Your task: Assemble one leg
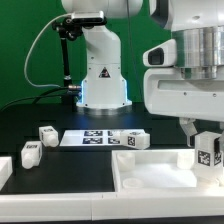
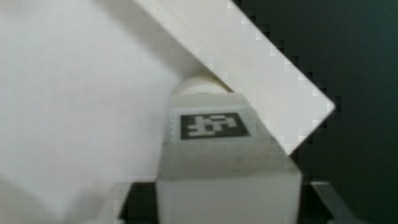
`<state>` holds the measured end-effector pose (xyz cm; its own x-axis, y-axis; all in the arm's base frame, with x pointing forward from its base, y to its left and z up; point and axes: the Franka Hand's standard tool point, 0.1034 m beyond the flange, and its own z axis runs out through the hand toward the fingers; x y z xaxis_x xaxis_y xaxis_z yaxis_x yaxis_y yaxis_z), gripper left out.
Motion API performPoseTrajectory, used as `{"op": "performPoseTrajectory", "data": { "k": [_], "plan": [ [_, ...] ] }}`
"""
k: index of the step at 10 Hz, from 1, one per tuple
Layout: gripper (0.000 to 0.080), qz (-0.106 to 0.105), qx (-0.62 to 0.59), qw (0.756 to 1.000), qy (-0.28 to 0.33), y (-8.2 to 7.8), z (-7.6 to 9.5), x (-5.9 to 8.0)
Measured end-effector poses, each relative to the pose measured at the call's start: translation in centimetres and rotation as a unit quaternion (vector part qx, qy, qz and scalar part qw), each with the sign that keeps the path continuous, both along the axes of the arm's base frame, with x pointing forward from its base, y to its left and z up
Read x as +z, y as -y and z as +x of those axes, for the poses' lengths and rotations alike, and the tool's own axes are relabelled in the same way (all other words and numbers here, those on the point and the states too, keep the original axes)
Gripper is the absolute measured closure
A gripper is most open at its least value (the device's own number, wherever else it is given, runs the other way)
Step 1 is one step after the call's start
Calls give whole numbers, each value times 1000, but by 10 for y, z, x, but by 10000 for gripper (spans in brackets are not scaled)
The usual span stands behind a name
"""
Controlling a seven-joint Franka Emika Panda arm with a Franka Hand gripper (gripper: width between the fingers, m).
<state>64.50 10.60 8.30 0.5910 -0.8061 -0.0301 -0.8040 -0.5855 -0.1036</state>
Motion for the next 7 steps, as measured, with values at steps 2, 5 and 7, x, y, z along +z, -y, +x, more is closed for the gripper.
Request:
{"op": "performPoseTrajectory", "data": {
  "k": [2, 5, 7],
  "plan": [
    [509, 29, -148, 988, 7, 1, -5, -1],
    [499, 13, -75, 997, 1, 1, -9, -2],
    [321, -10, 116, 993, -17, 0, -11, -2]
  ]
}}
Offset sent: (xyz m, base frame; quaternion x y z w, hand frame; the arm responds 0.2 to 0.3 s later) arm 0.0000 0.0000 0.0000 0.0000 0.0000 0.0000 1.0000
